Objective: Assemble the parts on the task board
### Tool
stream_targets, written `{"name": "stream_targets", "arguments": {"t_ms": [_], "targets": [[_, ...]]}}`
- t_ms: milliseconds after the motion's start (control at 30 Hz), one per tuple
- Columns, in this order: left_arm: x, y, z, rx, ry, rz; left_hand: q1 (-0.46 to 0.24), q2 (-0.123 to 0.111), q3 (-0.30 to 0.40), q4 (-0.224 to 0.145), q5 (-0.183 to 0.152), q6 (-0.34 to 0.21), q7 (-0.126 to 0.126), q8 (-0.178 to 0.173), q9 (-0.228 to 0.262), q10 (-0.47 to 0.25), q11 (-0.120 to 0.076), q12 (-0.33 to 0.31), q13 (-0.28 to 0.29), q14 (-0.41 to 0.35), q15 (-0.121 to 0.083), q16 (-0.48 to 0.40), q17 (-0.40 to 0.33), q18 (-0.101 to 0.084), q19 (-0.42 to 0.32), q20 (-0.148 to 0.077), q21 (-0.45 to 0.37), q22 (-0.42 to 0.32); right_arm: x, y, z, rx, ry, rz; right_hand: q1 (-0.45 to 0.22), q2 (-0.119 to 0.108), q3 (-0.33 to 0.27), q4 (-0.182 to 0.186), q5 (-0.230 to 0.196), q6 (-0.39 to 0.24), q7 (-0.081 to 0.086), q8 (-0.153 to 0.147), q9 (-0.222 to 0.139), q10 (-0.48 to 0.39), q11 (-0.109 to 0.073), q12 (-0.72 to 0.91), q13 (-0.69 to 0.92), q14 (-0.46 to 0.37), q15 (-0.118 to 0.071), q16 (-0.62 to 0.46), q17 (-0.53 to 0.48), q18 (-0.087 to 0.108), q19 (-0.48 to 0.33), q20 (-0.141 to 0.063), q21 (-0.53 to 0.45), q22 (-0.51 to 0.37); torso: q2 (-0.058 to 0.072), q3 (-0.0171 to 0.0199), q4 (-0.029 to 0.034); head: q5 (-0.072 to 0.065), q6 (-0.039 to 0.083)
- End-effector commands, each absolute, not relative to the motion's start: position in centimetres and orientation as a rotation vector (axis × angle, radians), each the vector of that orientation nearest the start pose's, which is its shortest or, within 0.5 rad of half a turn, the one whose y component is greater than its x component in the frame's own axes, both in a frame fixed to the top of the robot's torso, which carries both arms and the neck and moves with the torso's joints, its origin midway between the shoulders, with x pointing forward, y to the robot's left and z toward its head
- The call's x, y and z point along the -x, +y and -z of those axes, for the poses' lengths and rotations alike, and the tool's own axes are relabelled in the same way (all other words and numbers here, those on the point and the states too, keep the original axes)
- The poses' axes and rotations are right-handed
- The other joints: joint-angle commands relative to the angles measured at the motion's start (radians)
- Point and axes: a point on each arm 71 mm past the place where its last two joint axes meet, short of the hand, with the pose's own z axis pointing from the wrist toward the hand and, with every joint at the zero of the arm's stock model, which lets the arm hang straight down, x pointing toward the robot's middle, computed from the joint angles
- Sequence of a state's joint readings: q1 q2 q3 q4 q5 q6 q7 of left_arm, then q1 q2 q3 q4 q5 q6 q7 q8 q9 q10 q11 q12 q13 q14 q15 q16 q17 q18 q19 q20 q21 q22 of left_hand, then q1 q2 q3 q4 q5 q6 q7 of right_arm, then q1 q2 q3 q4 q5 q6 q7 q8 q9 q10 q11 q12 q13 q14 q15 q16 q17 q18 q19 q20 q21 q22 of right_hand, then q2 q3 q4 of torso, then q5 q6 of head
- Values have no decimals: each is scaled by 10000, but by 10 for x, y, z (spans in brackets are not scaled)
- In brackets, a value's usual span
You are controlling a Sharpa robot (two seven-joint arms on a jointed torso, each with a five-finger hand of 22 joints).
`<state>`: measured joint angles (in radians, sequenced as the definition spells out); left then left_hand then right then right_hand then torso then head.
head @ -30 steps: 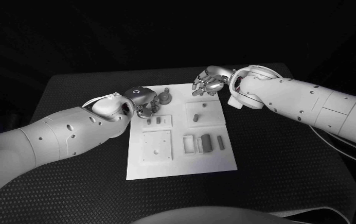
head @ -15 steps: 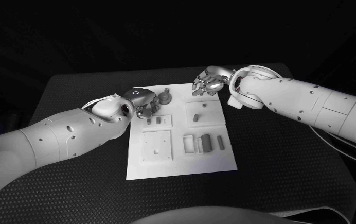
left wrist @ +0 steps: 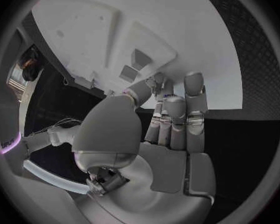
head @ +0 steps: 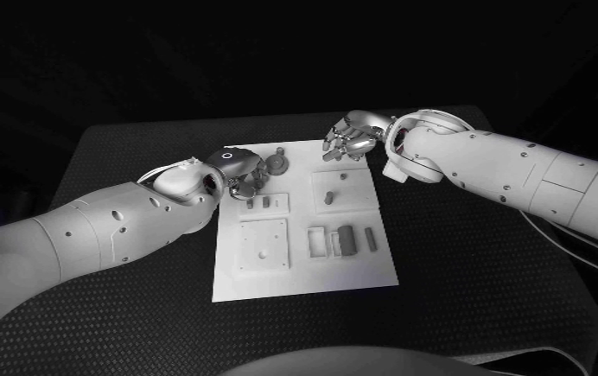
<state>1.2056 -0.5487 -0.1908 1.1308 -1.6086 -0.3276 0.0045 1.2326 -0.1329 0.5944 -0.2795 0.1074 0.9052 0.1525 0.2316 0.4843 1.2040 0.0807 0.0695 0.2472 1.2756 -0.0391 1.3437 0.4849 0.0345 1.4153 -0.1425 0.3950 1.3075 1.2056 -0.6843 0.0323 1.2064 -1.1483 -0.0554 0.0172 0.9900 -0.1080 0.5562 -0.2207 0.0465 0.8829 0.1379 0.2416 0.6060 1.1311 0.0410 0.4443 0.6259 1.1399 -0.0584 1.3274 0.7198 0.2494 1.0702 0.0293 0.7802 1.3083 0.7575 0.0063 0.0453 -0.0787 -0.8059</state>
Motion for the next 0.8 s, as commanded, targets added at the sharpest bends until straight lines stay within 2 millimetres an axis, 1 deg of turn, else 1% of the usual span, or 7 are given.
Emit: {"name": "stream_targets", "arguments": {"t_ms": [33, 233, 367, 600, 700, 800], "targets": [[-526, 155, 250, -4485, 16840, 5272, -2, -97, -61, -2, 11, -122, 7, -45, -18, -98, 11, -50, -12, -3, 62, -14, 16, 1173, -3, 74, -60, 176, -544, -206, 191, -755, 18753, -8135, -73, -36, -8, -12, 36, 85, 168, -48, 9, -54, 46, 41, 11, -31, -57, -12, -16, 124, 14, -42, -24, 167, 5, -5, 2, 1, -3], [-527, 159, 250, -4422, 16848, 5187, 15, -104, -63, -10, 13, -165, 2, -51, -26, -126, 20, -41, -12, -7, 71, -12, 18, 1191, 0, 87, -67, 177, -544, -206, 191, -767, 18725, -8126, -70, -36, -7, -14, 37, 82, 168, -50, 9, -55, 47, 41, 11, -32, -57, -12, -16, 124, 14, -42, -24, 166, 1, -7, -2, 12, 14], [-527, 168, 249, -4301, 16812, 5052, 32, -129, -67, -19, 13, -160, -10, -31, -23, -177, 34, -44, -16, -15, 84, -13, 20, 1206, -2, 101, -75, 179, -544, -209, 190, -818, 18594, -8093, -43, -41, 2, -37, 37, 71, 169, -58, 9, -58, 47, 39, 10, -32, -57, -12, -17, 124, 13, -46, -24, 167, 2, -7, -4, 18, 34], [-527, 180, 248, -4082, 16823, 4876, 56, -207, -79, -25, 5, -211, -17, -26, -32, -276, 61, -48, -24, -26, 110, -14, 22, 1231, -3, 128, -90, 179, -545, -213, 189, -898, 18434, -8022, 27, -56, 17, -104, 37, 52, 174, -71, 10, -62, 51, 38, 8, -30, -54, -9, -17, 124, 17, -52, -20, 169, -3, -7, 16, 24, 48], [-527, 186, 247, -3951, 16833, 4784, 73, -241, -80, -26, -5, -254, -19, -33, -40, -333, 77, -51, -30, -31, 126, -15, 23, 1243, -2, 143, -99, 179, -545, -216, 188, -921, 18295, -7950, 100, -69, 30, -178, 37, 31, 180, -85, 10, -70, 55, 33, 4, -27, -49, -5, -17, 124, 22, -57, -15, 170, 3, -11, 10, 36, 61], [-527, 193, 247, -3754, 16921, 4692, 78, -290, -87, -20, -28, -326, -6, -53, -54, -404, 97, -55, -39, -42, 146, -20, 22, 1255, -8, 162, -111, 177, -546, -220, 188, -881, 18135, -7801, 265, -107, 57, -347, 37, 8, 189, -101, 12, -91, 64, 21, -4, -28, -42, -2, -18, 124, 23, -65, -7, 174, 4, -17, 6, 37, 78]]}}
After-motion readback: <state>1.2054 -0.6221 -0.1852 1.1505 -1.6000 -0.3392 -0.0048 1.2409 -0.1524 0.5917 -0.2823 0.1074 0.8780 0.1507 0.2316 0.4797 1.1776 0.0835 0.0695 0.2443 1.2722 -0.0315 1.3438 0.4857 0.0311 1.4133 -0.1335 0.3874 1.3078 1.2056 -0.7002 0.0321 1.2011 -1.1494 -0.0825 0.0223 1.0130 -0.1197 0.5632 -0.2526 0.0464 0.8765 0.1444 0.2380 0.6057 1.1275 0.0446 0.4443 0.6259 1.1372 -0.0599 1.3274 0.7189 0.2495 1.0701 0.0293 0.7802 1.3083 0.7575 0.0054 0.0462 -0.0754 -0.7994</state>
